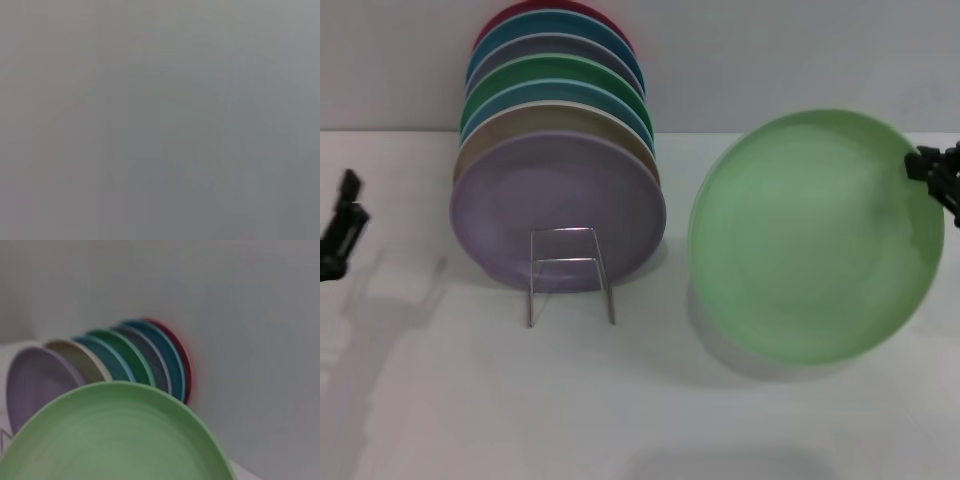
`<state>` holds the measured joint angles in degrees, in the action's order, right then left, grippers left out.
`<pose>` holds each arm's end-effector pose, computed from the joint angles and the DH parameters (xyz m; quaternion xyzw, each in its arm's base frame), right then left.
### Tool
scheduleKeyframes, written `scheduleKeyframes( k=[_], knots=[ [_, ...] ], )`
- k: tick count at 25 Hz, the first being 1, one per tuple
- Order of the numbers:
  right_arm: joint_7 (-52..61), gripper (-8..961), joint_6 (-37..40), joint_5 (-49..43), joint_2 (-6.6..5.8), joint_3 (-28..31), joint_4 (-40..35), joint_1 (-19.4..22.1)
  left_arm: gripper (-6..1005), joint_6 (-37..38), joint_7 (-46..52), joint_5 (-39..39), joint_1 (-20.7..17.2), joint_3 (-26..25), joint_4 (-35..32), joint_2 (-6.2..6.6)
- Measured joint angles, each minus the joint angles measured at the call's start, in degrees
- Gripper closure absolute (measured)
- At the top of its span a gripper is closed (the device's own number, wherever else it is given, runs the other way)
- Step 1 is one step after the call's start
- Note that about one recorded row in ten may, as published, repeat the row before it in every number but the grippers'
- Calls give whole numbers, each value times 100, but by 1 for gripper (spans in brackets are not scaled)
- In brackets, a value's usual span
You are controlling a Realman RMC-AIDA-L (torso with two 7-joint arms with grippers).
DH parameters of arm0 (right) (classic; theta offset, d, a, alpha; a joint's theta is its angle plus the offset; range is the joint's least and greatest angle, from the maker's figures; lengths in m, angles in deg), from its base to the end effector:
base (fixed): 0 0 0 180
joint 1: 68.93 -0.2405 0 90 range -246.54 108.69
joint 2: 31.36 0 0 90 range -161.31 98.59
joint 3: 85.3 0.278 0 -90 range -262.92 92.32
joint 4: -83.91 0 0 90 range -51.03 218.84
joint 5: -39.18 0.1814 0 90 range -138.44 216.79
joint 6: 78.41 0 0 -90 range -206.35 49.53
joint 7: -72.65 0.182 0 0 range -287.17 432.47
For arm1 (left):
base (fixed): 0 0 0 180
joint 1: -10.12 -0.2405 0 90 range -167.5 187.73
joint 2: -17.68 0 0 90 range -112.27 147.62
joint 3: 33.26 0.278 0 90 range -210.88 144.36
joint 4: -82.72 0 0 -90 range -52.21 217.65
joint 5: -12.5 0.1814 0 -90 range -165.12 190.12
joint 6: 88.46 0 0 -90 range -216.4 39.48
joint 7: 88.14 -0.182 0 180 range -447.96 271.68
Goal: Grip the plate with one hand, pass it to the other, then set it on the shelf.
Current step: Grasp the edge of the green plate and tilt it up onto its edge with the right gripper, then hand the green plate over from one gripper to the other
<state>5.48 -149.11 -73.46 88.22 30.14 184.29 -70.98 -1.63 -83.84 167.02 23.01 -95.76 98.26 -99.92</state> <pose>0.2321 0.3019 0.0614 -0.8983 0.1887 0.1198 0.3782 -0.2997 0.2961 0.0224 -0.6783 -0.0906 -0.3739 0.6260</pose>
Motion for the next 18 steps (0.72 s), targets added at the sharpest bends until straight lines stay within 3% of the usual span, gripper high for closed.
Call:
scheduleKeyframes(
  k=[2, 6, 8, 13, 16, 18],
  knots=[
    [-702, 934, 111, 602, 8, 67, -374, 129, 204, -83, 260, 225, -52, 90, 259, 133],
    [-1470, 934, 57, 1272, -7, 450, -1196, 73, 204, -848, 1161, 987, -368, 130, 1522, 681],
    [-1682, 934, -9, 1419, -18, 602, -1512, -2, 204, -1241, 1207, 1090, -574, 209, 2177, 884],
    [-2176, 935, -122, 1542, -35, 765, -1992, -135, 204, -3012, 1160, 1104, -989, 594, 4226, 1691],
    [-2339, 934, -113, 1580, -38, 782, -2124, -192, 204, -4084, 1378, 1112, -980, 888, 5353, 2263],
    [-2485, 934, -111, 1593, -40, 782, -2226, -237, 204, -4508, 1576, 1109, -910, 1030, 5764, 2521]
  ],
)
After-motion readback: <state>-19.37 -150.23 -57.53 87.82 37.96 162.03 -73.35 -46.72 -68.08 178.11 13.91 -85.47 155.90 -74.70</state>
